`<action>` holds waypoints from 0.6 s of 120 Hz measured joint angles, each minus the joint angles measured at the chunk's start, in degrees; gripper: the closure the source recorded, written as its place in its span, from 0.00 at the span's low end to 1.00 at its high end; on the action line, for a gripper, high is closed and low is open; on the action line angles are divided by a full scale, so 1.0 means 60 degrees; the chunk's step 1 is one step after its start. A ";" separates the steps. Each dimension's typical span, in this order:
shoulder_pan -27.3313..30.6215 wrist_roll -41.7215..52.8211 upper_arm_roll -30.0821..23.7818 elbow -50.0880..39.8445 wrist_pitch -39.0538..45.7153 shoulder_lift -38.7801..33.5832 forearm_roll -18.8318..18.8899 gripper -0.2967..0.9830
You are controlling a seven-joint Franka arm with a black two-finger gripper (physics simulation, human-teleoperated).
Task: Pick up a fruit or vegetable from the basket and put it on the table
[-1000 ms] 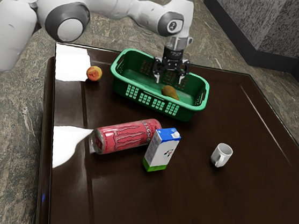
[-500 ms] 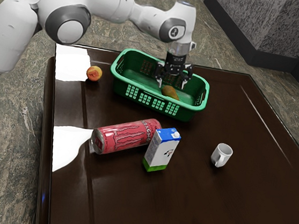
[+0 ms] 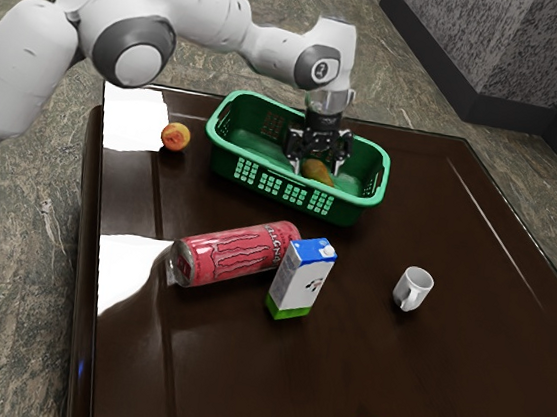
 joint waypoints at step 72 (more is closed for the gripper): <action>-0.0141 -0.1068 0.0046 0.0001 0.0003 -0.0200 -0.0132 0.55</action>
